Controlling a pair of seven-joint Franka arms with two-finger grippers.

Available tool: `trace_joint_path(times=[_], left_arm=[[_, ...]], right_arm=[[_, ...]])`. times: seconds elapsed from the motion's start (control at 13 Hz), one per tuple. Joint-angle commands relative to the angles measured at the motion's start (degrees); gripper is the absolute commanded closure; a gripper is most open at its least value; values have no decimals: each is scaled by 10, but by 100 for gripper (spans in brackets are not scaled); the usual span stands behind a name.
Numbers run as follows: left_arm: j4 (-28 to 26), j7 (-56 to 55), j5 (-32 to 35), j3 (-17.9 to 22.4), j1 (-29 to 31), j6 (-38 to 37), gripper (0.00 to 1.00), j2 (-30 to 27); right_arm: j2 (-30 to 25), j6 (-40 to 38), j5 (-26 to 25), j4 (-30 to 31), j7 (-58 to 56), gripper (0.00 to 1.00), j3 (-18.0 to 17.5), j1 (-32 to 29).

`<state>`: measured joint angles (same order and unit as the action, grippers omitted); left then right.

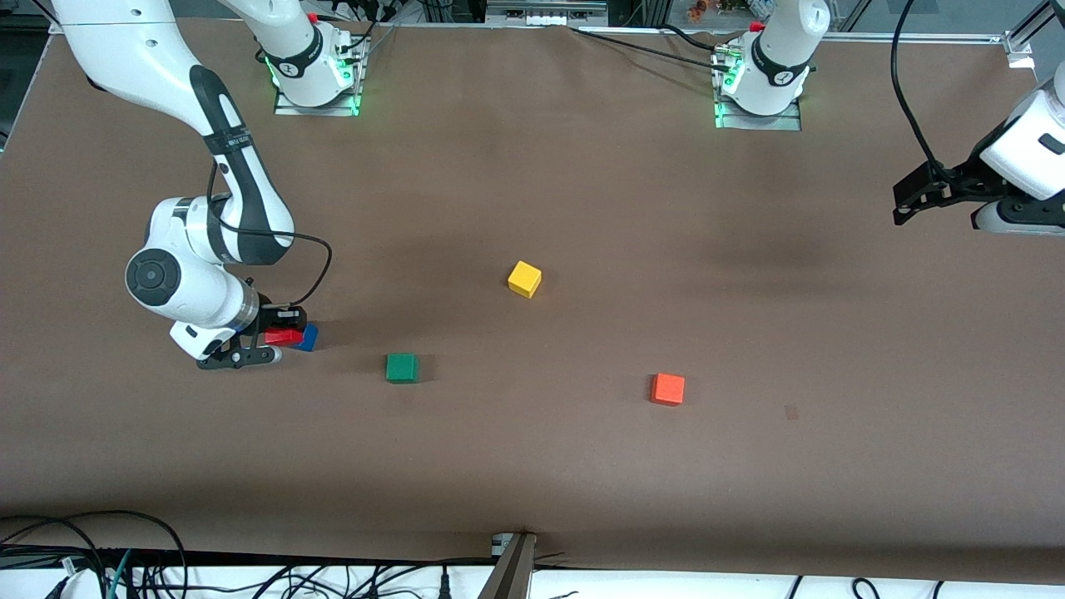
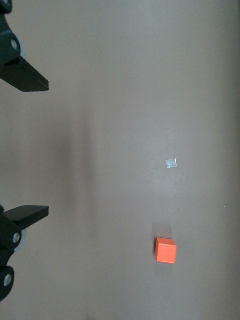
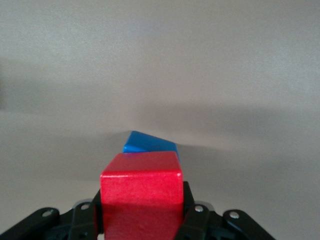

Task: Pass red block to right arm, stack on blue
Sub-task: 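Open the right gripper and raise it off the stacked cubes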

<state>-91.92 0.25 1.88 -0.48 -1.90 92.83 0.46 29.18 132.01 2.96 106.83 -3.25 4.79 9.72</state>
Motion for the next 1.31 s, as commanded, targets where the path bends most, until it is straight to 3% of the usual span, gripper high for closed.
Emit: trace_joint_path(times=[0.0, 0.08, 0.15, 0.23, 0.54, 0.85, 1.08, 1.23], left_arm=[[15, -11, -10, 12, -16, -15, 0, 7], [15, -11, -10, 13, -19, -15, 0, 7], [16, -12, -10, 8, -17, -15, 0, 6], [17, -9, -11, 8, -15, -15, 0, 9], [18, -4, -9, 7, -18, -14, 0, 9], [32, -7, -14, 7, -24, -7, 0, 18], [69, -15, -15, 6, -26, -8, 0, 38], [78, -12, -26, 6, -27, -8, 0, 41]], right_arm=[[0, -1, -9, -2, -6, 88, -1, -3], [1, 0, -9, -1, -6, 76, -1, -3], [2, 0, -9, -1, -2, 20, -1, -2], [1, -1, -8, -2, 0, 0, -1, -1], [-17, -11, -8, -4, 7, 0, -2, -1], [-79, -91, -8, -21, 46, 0, -5, 2], [-112, -149, -6, -76, 52, 0, 0, 0], [-114, -201, -8, -157, 52, 0, 7, -2]])
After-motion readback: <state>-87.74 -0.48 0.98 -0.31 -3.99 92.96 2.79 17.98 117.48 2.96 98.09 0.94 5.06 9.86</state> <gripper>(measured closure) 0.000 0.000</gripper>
